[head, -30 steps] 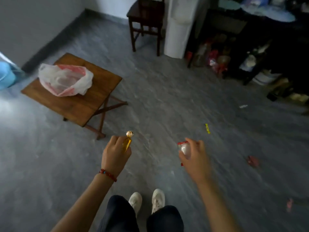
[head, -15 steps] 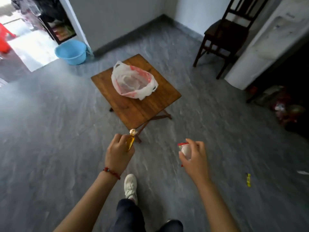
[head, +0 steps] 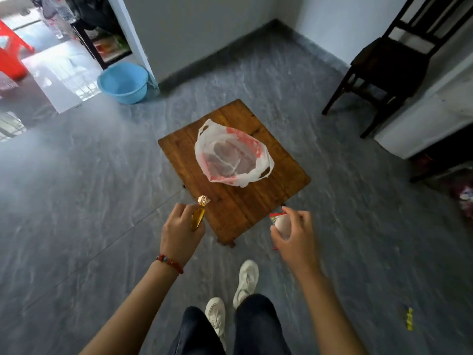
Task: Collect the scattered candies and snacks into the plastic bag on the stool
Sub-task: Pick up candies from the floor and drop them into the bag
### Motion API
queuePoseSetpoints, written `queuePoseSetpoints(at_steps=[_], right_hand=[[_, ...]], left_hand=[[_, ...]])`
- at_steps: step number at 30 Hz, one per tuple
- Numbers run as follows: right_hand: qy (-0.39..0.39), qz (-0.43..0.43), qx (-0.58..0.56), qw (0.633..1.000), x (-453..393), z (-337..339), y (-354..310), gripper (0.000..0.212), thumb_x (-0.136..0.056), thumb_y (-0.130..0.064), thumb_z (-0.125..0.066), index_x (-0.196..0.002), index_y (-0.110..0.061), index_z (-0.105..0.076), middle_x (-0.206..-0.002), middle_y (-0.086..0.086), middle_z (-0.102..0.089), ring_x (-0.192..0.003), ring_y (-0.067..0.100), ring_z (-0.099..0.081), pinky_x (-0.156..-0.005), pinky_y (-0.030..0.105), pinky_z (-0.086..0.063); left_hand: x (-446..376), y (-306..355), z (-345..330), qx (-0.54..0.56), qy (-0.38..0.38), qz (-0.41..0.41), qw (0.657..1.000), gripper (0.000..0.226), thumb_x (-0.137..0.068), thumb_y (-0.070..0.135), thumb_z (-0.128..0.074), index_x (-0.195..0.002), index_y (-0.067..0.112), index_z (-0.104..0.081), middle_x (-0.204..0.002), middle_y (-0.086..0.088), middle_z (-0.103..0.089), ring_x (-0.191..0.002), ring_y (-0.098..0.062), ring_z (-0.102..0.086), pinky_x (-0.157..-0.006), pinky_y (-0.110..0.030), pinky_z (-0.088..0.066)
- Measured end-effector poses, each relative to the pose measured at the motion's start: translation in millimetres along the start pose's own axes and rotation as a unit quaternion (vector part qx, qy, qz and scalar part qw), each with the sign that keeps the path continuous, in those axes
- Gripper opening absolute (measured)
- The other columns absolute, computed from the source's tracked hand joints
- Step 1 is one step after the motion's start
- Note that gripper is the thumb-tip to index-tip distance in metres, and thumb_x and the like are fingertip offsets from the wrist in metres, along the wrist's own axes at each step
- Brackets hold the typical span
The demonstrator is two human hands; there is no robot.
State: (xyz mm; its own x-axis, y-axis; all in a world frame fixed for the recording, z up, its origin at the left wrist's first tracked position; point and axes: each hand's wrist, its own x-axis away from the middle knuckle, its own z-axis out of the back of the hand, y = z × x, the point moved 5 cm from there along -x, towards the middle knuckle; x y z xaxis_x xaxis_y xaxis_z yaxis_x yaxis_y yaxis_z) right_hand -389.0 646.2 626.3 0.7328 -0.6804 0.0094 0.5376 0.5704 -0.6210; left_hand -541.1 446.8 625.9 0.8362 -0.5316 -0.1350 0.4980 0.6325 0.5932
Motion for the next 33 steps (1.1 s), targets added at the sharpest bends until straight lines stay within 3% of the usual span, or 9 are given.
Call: queuePoseSetpoints(at_steps=[13, 19, 25, 30, 33], right_hand=[[-0.059, 0.01, -0.003, 0.998, -188, -57, -1, 0.046, -0.075, -0.021, -0.072, -0.116, -0.011, -0.056, -0.104, 0.013, -0.048, -0.085, 0.023, -0.052, -0.063, 0.032, -0.05], [-0.09, -0.009, -0.009, 0.996, -235, -103, 3, 0.047, -0.078, -0.022, -0.069, -0.12, -0.011, -0.053, -0.11, 0.015, -0.046, -0.087, 0.02, -0.049, -0.064, 0.025, -0.043], [-0.06, -0.059, -0.005, 0.996, -265, -147, 22, 0.046, -0.08, -0.027, -0.067, -0.122, -0.016, -0.051, -0.114, 0.01, -0.046, -0.088, 0.011, -0.043, -0.063, 0.018, -0.042], [-0.054, -0.087, 0.011, 0.995, -282, -180, 43, 0.046, -0.079, -0.031, -0.068, -0.121, -0.02, -0.053, -0.113, 0.008, -0.049, -0.087, 0.008, -0.045, -0.057, 0.005, -0.032], [-0.056, -0.093, 0.015, 0.994, -289, -198, 55, 0.047, -0.079, -0.032, -0.068, -0.121, -0.022, -0.052, -0.113, 0.006, -0.049, -0.087, 0.007, -0.046, -0.055, 0.004, -0.031]], left_hand=[[-153, -14, -59, -0.02, -0.039, 0.041, 0.998, 0.033, -0.068, 0.005, -0.078, -0.097, 0.0, -0.063, -0.085, -0.016, -0.059, -0.062, -0.025, -0.058, -0.051, -0.037, -0.053], [-209, -33, -103, -0.018, -0.05, 0.043, 0.998, 0.037, -0.064, 0.0, -0.078, -0.098, 0.001, -0.064, -0.084, -0.015, -0.059, -0.063, -0.027, -0.058, -0.055, -0.026, -0.046], [-261, -70, -183, -0.009, -0.116, 0.06, 0.991, 0.031, -0.073, 0.003, -0.072, -0.102, 0.001, -0.062, -0.095, -0.018, -0.06, -0.078, -0.034, -0.058, -0.064, -0.04, -0.051], [-288, -103, -239, -0.029, -0.144, 0.09, 0.985, 0.03, -0.083, 0.008, -0.062, -0.113, 0.003, -0.059, -0.106, -0.015, -0.058, -0.091, -0.03, -0.055, -0.072, -0.025, -0.037], [-299, -118, -266, -0.037, -0.156, 0.084, 0.983, 0.032, -0.087, 0.01, -0.057, -0.118, 0.006, -0.055, -0.115, -0.015, -0.054, -0.095, -0.03, -0.056, -0.076, -0.025, -0.04]])
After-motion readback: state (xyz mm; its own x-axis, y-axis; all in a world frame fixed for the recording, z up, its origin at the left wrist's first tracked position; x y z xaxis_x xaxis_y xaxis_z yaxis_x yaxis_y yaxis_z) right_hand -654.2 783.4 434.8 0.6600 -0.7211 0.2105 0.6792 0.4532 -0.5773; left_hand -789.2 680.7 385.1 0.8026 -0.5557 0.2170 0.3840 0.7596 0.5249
